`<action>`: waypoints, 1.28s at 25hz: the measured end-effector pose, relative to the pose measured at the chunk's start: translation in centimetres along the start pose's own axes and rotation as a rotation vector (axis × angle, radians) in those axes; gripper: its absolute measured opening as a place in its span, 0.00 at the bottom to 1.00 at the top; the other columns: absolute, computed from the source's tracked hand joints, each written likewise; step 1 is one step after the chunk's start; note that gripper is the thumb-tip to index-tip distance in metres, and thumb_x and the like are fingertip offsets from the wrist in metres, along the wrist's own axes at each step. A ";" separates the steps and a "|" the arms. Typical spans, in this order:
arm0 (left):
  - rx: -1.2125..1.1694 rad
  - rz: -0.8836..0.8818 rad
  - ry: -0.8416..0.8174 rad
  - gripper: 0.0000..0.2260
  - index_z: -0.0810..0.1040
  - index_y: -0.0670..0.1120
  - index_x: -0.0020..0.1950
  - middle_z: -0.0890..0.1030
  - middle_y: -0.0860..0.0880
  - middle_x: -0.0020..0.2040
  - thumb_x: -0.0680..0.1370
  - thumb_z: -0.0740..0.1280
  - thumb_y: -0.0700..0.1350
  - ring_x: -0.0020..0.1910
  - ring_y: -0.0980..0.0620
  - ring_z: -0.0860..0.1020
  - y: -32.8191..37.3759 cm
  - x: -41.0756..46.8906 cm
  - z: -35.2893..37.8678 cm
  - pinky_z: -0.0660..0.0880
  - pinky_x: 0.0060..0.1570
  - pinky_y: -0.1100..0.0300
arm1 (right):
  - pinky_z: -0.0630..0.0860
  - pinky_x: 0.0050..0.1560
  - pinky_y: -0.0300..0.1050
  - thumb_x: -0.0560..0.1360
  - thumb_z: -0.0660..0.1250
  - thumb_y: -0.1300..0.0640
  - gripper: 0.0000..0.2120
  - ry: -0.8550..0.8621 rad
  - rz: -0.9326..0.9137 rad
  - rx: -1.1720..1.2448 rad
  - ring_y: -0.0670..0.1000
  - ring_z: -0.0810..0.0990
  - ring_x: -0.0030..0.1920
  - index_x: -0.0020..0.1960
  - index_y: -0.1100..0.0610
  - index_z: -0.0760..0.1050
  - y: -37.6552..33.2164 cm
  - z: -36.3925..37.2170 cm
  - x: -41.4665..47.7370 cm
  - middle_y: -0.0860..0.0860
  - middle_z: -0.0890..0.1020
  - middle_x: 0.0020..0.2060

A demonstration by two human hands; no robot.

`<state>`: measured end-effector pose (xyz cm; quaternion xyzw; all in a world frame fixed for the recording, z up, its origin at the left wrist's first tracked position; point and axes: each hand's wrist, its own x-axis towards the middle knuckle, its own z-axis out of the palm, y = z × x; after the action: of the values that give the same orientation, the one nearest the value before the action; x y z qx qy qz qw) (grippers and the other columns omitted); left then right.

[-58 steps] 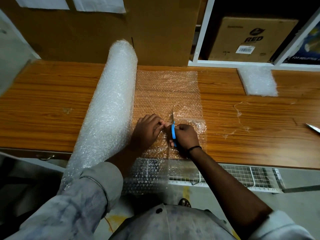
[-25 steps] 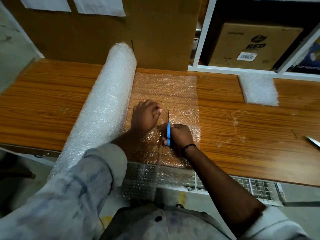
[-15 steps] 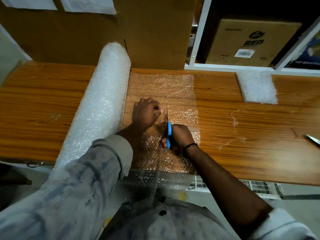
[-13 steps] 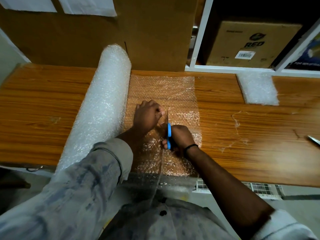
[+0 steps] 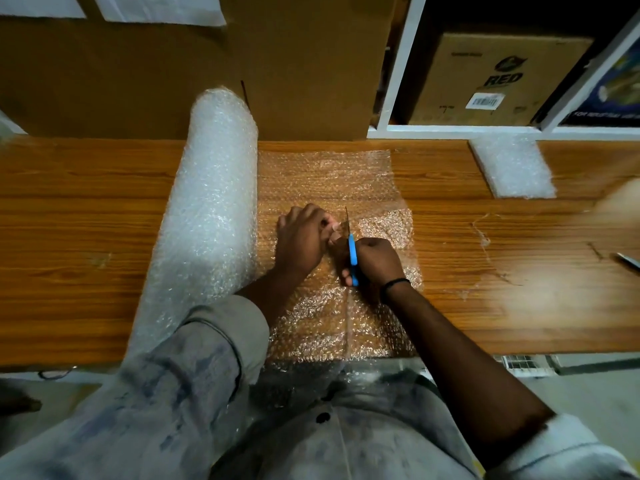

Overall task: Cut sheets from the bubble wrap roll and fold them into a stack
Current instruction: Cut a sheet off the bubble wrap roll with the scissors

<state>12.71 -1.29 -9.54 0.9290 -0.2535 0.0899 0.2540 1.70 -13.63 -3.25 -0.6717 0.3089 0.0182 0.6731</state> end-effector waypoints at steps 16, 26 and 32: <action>-0.067 0.070 0.074 0.11 0.79 0.53 0.52 0.80 0.55 0.55 0.81 0.59 0.55 0.55 0.49 0.74 0.3 -0.1 -0.2 0.65 0.54 0.50 | 0.82 0.31 0.50 0.74 0.78 0.49 0.21 0.021 -0.069 -0.092 0.54 0.81 0.24 0.43 0.70 0.80 0.8 -0.1 2.7 0.61 0.83 0.30; -0.051 0.065 0.044 0.09 0.79 0.49 0.56 0.79 0.52 0.57 0.78 0.64 0.45 0.56 0.47 0.74 0.0 0.0 0.2 0.67 0.55 0.49 | 0.74 0.28 0.42 0.74 0.78 0.48 0.24 0.021 -0.093 -0.005 0.53 0.77 0.22 0.42 0.72 0.79 0.0 0.4 3.5 0.62 0.80 0.28; -0.057 0.089 0.082 0.08 0.78 0.49 0.55 0.79 0.52 0.56 0.78 0.64 0.44 0.55 0.48 0.73 0.0 -0.1 0.0 0.64 0.52 0.52 | 0.76 0.31 0.45 0.73 0.79 0.47 0.25 0.028 -0.057 0.025 0.54 0.78 0.23 0.45 0.71 0.80 -0.1 0.5 4.1 0.60 0.81 0.27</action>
<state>12.64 -1.29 -9.57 0.9047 -0.2866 0.1320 0.2863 5.30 -14.82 -5.01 -0.6721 0.2991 -0.0141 0.6773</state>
